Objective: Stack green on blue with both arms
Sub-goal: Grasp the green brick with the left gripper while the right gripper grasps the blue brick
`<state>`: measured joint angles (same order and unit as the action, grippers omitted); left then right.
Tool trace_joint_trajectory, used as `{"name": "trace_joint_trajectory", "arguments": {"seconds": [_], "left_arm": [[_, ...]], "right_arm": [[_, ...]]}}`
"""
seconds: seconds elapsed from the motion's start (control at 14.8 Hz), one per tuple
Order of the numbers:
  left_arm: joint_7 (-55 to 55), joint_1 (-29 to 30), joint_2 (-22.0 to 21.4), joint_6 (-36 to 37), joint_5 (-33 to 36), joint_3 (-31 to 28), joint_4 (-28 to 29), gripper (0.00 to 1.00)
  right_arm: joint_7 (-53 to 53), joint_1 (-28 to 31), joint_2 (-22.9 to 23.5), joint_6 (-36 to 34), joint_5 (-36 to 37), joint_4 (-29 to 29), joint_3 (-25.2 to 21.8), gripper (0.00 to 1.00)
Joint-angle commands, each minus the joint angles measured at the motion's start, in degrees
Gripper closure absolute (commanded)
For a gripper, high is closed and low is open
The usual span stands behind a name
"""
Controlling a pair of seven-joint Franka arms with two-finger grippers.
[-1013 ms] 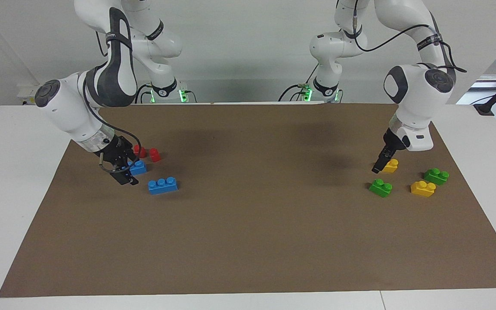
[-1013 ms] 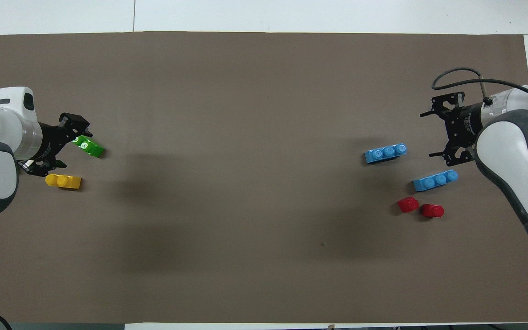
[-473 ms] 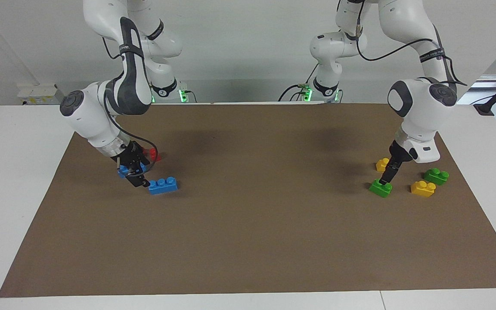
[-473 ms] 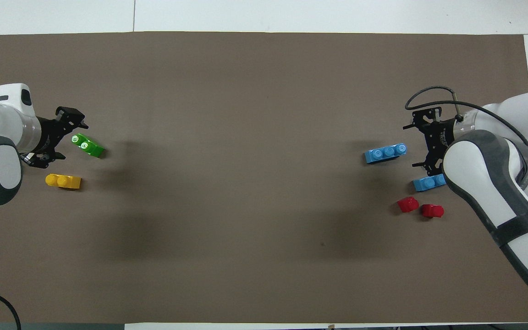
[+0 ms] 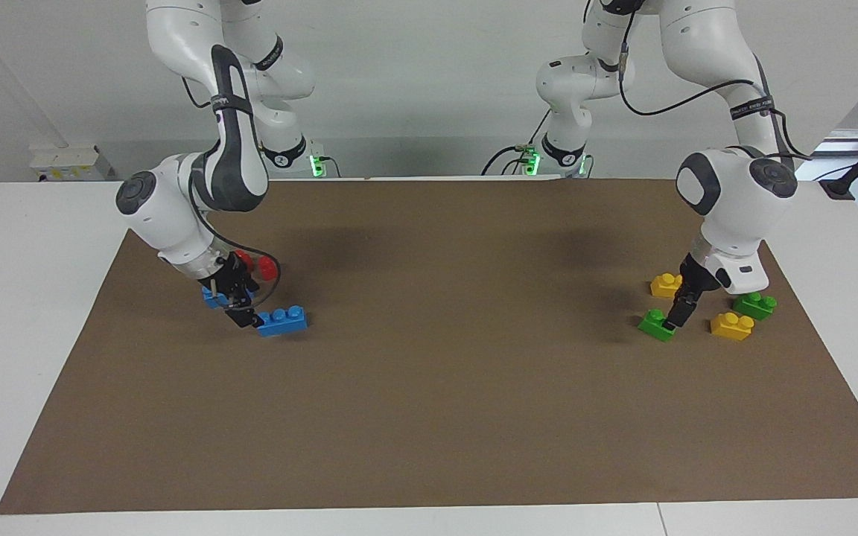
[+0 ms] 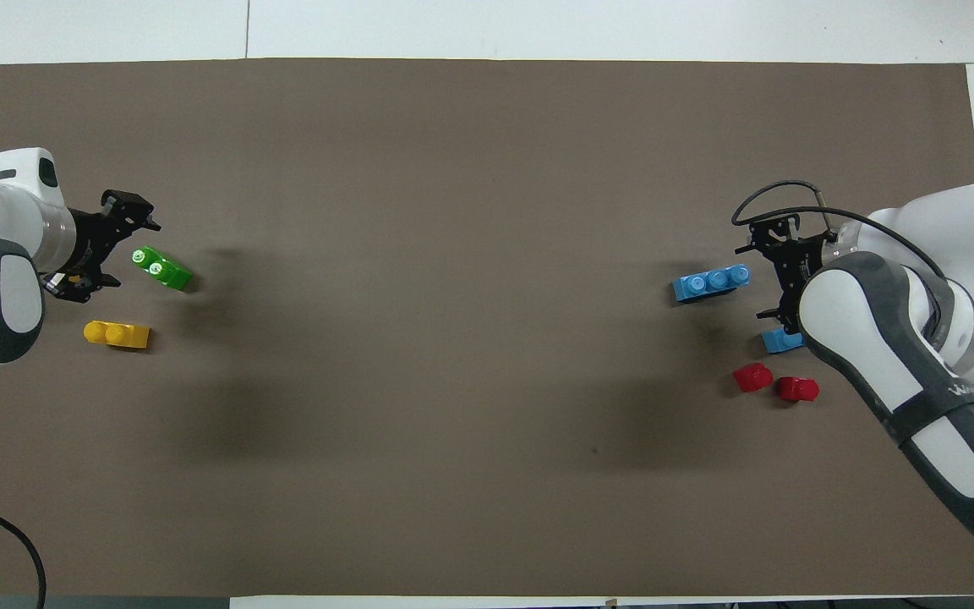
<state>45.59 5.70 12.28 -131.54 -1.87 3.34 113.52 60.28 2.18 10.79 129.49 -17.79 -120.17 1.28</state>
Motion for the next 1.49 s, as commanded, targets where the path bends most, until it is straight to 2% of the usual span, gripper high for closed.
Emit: {"name": "trace_joint_trajectory", "arguments": {"seconds": [0.0, 0.14, 0.88, 1.08, 1.22, 1.35, 1.42], "left_arm": [[0.2, 0.4, 2.6, -0.6, -0.2, 0.2, -1.5, 0.0], [0.2, 0.5, 4.1, -0.4, -0.2, 0.2, -3.4, 0.0], [1.3, 0.6, 7.1, 0.1, 0.0, 0.0, -3.1, 0.0], [1.2, 0.5, 8.5, 1.7, 3.3, 0.0, -4.9, 0.0], [1.1, 0.5, 10.1, 5.3, 3.4, 0.0, -8.2, 0.0], [1.1, 0.6, 10.5, 5.7, 3.4, 0.0, -8.9, 0.0], [1.0, 0.6, 10.4, 5.5, 3.4, 0.0, -8.8, 0.0]], "right_arm": [[-1.9, 0.8, 2.4, 1.3, -2.1, 1.0, 0.4, 0.0], [-2.0, 1.0, 3.4, 1.4, -3.1, 1.7, 0.3, 0.0], [-2.3, 0.7, 5.8, 5.3, -5.2, 1.6, 0.4, 0.03], [-2.3, 0.7, 5.9, 5.7, -7.4, 1.6, 0.4, 0.06], [-3.1, 0.6, 6.1, 5.8, -7.4, 1.5, 0.4, 0.12], [-3.8, 0.7, 6.3, 5.9, -7.4, 1.6, 0.4, 0.21], [-4.6, 0.6, 6.3, 5.9, -7.5, 1.6, 0.3, 0.34]]}}
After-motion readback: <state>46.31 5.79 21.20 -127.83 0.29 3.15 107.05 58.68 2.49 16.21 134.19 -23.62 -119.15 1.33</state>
